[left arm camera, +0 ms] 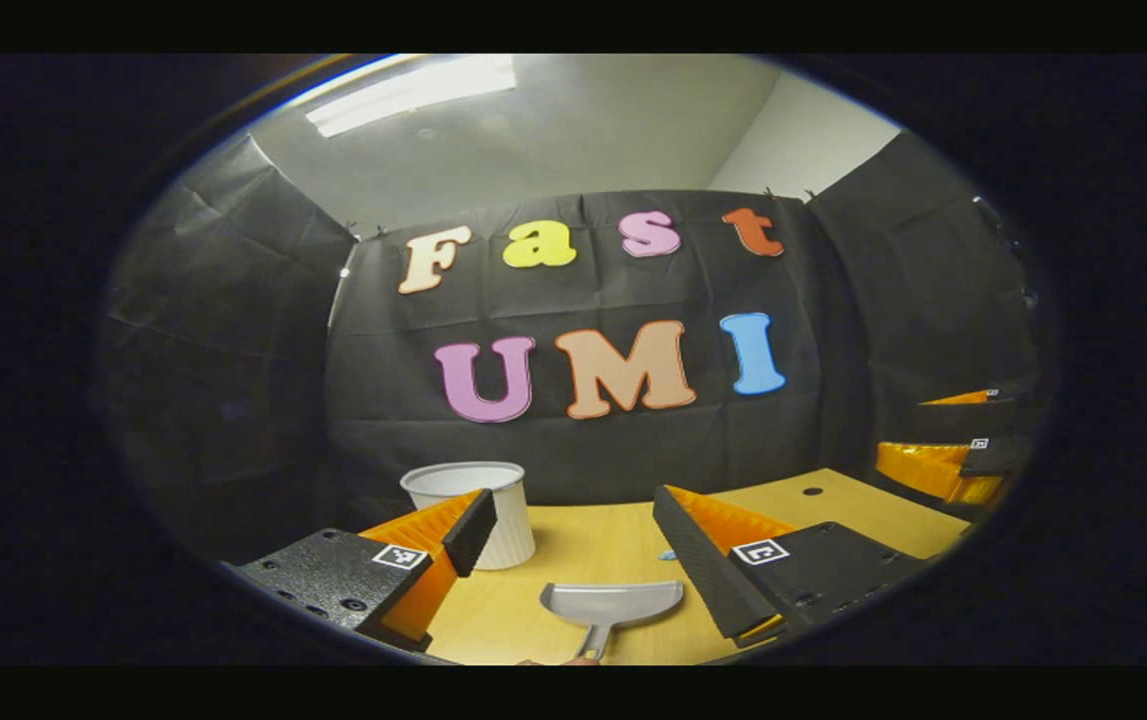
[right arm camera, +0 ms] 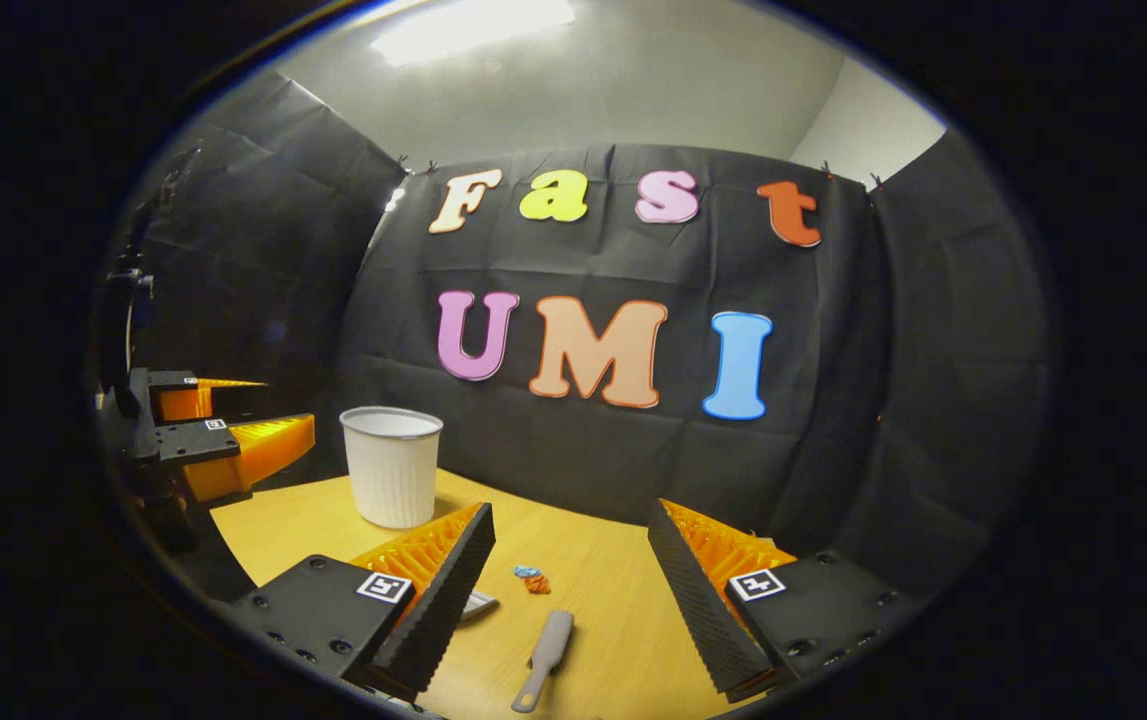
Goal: Pick up the small broom and dustpan from the desktop, sweep the trash into the dustpan with the broom, and then empty the trash into the garbage bin.
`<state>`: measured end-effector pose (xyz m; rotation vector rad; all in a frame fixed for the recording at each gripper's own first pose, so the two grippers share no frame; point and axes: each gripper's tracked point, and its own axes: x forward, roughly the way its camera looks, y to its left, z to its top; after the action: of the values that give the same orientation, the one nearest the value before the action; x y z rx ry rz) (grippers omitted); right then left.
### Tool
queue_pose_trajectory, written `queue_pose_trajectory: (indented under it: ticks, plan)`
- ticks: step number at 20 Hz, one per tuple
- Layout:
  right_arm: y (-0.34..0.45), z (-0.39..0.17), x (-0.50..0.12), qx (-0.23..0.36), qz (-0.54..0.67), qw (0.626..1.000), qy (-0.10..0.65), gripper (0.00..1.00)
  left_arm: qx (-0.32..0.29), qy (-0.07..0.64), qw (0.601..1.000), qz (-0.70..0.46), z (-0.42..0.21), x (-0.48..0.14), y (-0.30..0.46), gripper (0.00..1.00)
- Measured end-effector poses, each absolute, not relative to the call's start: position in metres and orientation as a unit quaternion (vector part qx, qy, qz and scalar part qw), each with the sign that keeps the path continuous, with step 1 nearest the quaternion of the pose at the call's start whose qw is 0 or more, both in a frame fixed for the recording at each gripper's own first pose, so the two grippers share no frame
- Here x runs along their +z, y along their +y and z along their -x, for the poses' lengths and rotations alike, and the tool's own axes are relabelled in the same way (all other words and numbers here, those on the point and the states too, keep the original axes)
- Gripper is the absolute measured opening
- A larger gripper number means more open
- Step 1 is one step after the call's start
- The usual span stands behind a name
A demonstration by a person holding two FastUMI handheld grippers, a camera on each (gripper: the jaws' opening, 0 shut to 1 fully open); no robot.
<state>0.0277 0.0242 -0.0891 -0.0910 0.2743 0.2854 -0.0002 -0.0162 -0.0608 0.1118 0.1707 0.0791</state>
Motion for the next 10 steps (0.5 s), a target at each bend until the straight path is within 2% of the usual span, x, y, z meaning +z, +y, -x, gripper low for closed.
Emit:
queue_pose_trajectory:
  ticks: [1, 8, 9, 10]
  plan:
    - [0.029, -0.031, -0.100, 0.147, 0.050, 0.976, 0.151, 0.99, 0.036, 0.102, 0.993, -0.054, -0.001, -0.075, -0.015, 0.94]
    - [0.042, -0.042, -0.200, 0.144, 0.069, 0.942, 0.295, 0.99, 0.006, 0.271, 0.962, -0.022, 0.004, -0.203, -0.009, 0.95]
    - [0.042, -0.042, -0.217, 0.142, 0.072, 0.934, 0.320, 0.99, 0.002, 0.293, 0.956, -0.020, 0.008, -0.219, -0.008, 1.00]
    - [0.044, -0.042, -0.233, 0.141, 0.074, 0.926, 0.343, 1.00, 0.001, 0.315, 0.949, -0.019, 0.012, -0.233, -0.007, 0.95]
